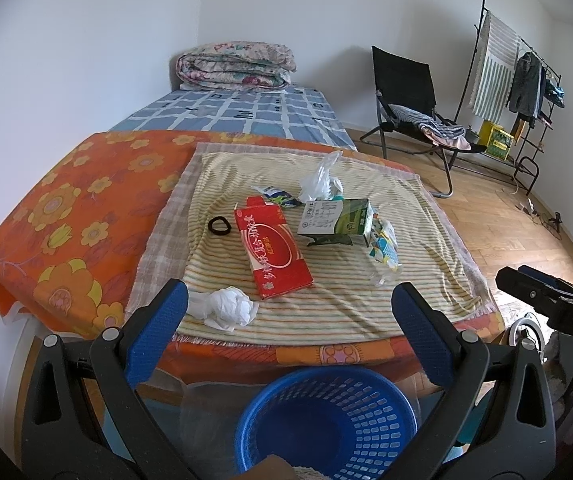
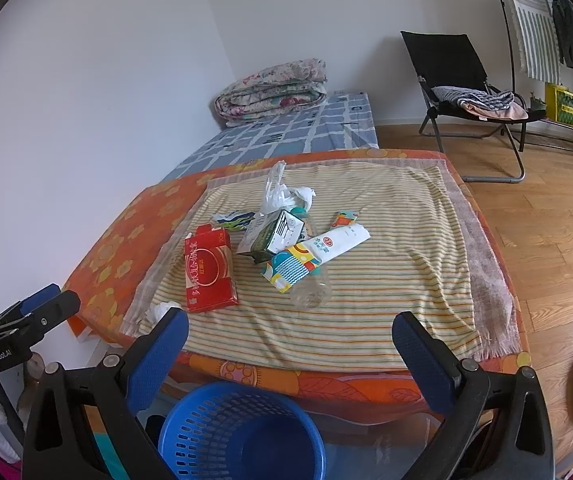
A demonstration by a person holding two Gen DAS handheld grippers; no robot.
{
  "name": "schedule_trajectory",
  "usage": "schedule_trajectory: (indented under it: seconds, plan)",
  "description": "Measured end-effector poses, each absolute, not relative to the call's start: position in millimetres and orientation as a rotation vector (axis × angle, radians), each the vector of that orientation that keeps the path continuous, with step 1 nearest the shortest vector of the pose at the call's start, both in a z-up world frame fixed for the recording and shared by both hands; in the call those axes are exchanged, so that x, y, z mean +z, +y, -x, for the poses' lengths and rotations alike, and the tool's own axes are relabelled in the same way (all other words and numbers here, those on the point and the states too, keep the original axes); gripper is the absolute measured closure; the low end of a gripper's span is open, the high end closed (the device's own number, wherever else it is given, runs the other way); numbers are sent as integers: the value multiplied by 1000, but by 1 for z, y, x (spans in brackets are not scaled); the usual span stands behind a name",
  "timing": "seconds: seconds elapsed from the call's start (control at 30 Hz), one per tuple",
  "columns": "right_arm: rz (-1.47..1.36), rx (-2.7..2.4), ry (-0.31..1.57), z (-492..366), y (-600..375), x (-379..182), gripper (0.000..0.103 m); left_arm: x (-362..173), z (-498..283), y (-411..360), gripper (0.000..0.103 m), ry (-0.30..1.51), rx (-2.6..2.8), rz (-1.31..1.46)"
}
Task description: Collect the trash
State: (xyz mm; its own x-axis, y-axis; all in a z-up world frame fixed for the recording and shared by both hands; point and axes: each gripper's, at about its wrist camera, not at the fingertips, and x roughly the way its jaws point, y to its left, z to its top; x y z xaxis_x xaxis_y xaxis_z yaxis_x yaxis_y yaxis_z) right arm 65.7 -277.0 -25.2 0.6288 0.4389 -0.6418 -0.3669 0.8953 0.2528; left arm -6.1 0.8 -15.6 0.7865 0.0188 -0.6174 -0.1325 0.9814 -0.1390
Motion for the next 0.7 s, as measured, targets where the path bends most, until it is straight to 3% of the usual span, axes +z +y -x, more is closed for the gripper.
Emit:
schedule_trajectory:
  seconds: [0.7]
  plan:
    - [-128, 461, 856, -106, -267, -34, 0, -37, -9, 52, 0, 778, 139, 244]
